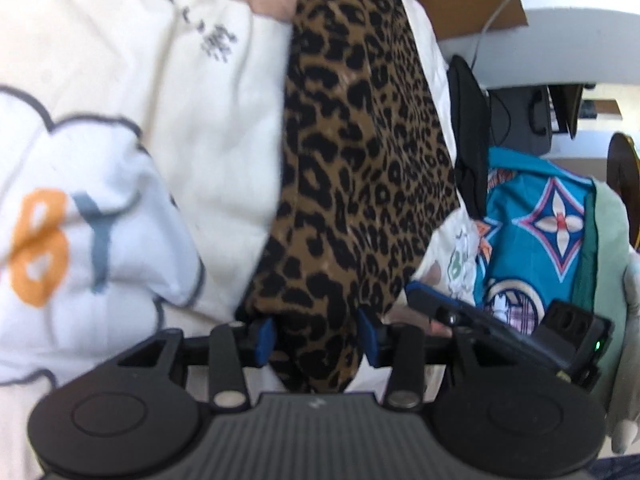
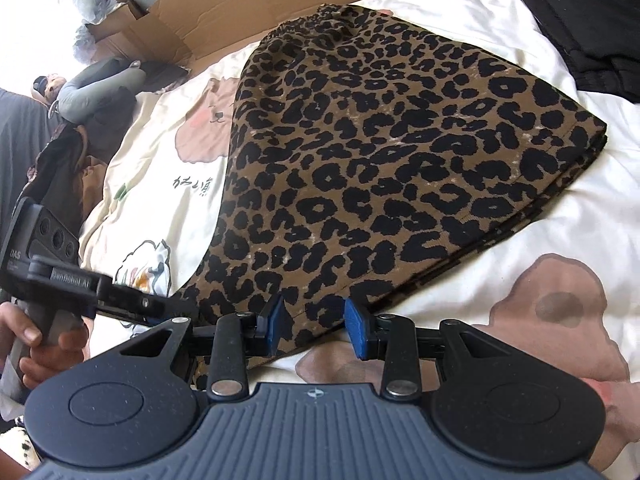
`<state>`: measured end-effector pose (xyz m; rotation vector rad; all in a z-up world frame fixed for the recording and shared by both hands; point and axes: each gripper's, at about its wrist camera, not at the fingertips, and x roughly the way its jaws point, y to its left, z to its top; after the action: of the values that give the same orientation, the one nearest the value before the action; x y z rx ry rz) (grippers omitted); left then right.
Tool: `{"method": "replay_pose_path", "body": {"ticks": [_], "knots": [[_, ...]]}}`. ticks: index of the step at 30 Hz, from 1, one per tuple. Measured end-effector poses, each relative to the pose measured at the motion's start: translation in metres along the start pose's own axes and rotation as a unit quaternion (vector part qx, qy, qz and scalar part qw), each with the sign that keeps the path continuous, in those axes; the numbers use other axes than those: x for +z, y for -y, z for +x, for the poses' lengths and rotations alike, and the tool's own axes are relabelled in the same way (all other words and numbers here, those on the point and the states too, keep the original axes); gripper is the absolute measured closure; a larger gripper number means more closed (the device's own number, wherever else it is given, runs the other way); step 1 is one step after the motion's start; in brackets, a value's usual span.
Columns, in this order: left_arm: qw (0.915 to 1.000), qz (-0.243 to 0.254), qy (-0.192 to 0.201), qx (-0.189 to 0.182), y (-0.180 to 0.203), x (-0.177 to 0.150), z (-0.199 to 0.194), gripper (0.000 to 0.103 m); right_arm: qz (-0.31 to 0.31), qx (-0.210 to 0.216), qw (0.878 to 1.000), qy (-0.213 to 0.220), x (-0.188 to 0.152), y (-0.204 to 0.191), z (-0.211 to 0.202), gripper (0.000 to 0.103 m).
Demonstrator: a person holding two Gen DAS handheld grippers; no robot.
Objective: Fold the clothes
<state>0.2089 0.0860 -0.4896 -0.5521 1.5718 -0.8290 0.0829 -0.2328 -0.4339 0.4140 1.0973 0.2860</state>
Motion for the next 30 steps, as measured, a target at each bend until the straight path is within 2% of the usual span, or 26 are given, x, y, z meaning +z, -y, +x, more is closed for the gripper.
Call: {"method": "replay_pose_path", "body": {"ticks": [3,5,7,9,10,12,18,24,28,30], "knots": [[0.9996,0.009,-0.02,-0.019,0.006,-0.004,0.007,0.059,0.004,-0.001,1.0,0.001,-0.001,0.002,0.0,0.066],[0.9992,0.007,-0.025,-0.029,0.007,-0.006,0.008,0.075,0.005,-0.002,1.0,0.003,-0.001,0.004,-0.001,0.066],[0.9988,0.007,-0.032,-0.037,0.006,-0.007,0.007,0.081,0.009,-0.006,1.0,0.006,0.0,0.007,-0.002,0.066],[0.9988,0.018,-0.035,-0.029,0.007,-0.008,0.006,0.087,0.013,-0.011,1.0,0.011,0.001,0.011,-0.003,0.066],[0.9987,0.022,-0.037,-0.025,0.007,-0.008,0.005,0.094,0.015,-0.013,1.0,0.013,0.002,0.012,-0.004,0.066],[0.9989,0.026,-0.036,-0.019,0.006,-0.008,0.001,0.098,0.02,-0.018,0.999,0.017,0.004,0.016,-0.005,0.066],[0.9991,0.037,-0.021,0.006,0.004,-0.004,-0.011,0.099,0.032,-0.034,0.999,0.026,0.008,0.028,-0.005,0.066],[0.9979,0.03,-0.046,0.034,-0.004,-0.006,-0.001,0.097,0.037,-0.052,0.998,0.022,0.008,0.037,0.003,0.066],[0.9975,0.026,-0.052,0.04,-0.008,-0.007,-0.003,0.093,0.039,-0.058,0.997,0.021,0.008,0.04,0.003,0.065],[0.9973,0.027,-0.053,0.043,-0.009,-0.007,-0.004,0.088,0.041,-0.06,0.997,0.021,0.008,0.041,0.003,0.065]]}}
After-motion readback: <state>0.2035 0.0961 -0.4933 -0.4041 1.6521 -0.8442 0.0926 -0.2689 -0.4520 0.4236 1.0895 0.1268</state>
